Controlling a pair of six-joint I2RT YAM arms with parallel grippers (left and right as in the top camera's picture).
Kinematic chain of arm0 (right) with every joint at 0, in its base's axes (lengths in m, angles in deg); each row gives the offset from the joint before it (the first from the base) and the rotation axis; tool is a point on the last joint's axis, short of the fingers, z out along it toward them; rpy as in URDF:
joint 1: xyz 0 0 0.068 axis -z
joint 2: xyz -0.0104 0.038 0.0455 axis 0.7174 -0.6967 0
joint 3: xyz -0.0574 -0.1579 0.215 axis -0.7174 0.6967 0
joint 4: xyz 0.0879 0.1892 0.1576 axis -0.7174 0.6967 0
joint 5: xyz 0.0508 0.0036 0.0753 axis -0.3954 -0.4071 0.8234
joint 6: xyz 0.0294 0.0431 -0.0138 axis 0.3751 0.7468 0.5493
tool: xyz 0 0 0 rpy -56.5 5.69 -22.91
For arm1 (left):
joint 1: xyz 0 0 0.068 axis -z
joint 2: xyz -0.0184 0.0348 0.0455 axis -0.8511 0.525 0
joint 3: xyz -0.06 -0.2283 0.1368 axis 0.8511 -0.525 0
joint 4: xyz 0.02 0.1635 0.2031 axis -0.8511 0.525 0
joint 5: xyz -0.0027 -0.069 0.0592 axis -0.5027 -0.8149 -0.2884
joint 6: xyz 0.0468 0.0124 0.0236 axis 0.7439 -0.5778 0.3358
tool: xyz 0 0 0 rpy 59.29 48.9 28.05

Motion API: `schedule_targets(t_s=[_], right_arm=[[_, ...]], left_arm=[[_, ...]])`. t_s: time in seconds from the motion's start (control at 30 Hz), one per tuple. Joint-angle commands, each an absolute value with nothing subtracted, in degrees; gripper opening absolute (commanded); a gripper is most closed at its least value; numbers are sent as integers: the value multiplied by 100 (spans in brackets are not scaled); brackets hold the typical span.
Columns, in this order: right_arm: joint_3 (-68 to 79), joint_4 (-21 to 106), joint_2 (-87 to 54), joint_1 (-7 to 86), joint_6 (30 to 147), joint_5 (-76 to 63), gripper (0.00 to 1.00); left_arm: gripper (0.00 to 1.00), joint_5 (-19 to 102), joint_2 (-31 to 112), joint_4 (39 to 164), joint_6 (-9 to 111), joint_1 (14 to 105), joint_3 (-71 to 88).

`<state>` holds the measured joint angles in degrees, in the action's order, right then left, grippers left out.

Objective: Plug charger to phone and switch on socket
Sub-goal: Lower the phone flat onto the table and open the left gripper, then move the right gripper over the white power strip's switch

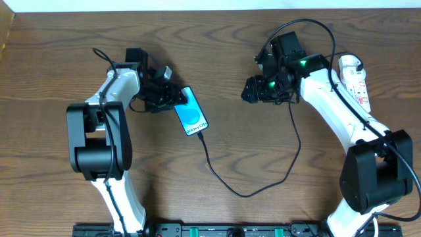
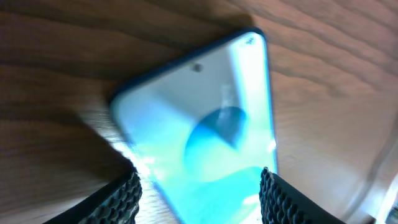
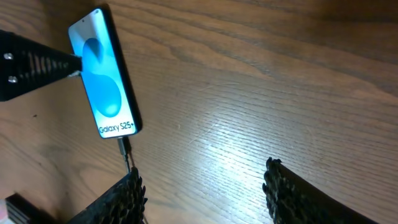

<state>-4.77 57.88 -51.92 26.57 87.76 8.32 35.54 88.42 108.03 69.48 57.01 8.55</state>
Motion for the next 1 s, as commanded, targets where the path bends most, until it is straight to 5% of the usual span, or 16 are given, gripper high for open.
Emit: schedule_targets(t_s=[0.0, 0.07, 0.2, 0.23, 0.33, 0.47, 0.53, 0.63, 0.97], right_arm=[[-567, 5817, -5146, 2631, 8634, 671, 62], [-641, 5823, -5049, 2764, 8557, 677, 62], [-770, 5935, -4527, 3319, 8442, 537, 56], [-770, 5952, -4352, 3573, 8444, 354, 50], [-770, 6038, -4123, 4395, 8553, -46, 1], [-770, 6123, -4260, 5798, 8577, 386, 1], [-770, 6097, -4317, 6460, 8664, 404, 1], [-770, 5856, -4663, 7275, 8754, 445, 1], [-770, 4772, -6206, 7608, 8743, 1075, 1]], left_arm=[[64, 5571, 9279, 10884, 6981, 5653, 603], [79, 5779, 9067, 11328, 6754, 5574, 1038], [79, 5772, 7762, 11988, 6596, 5552, 1972], [79, 5726, 7297, 11975, 6594, 5552, 2000], [80, 5659, 6020, 12047, 6594, 5552, 1998], [80, 5667, 5059, 12154, 6596, 5552, 1996], [97, 5667, 4879, 12154, 6596, 5552, 1996], [98, 5667, 4853, 12156, 6596, 5552, 1991], [98, 5667, 4851, 12156, 6596, 5552, 1991]])
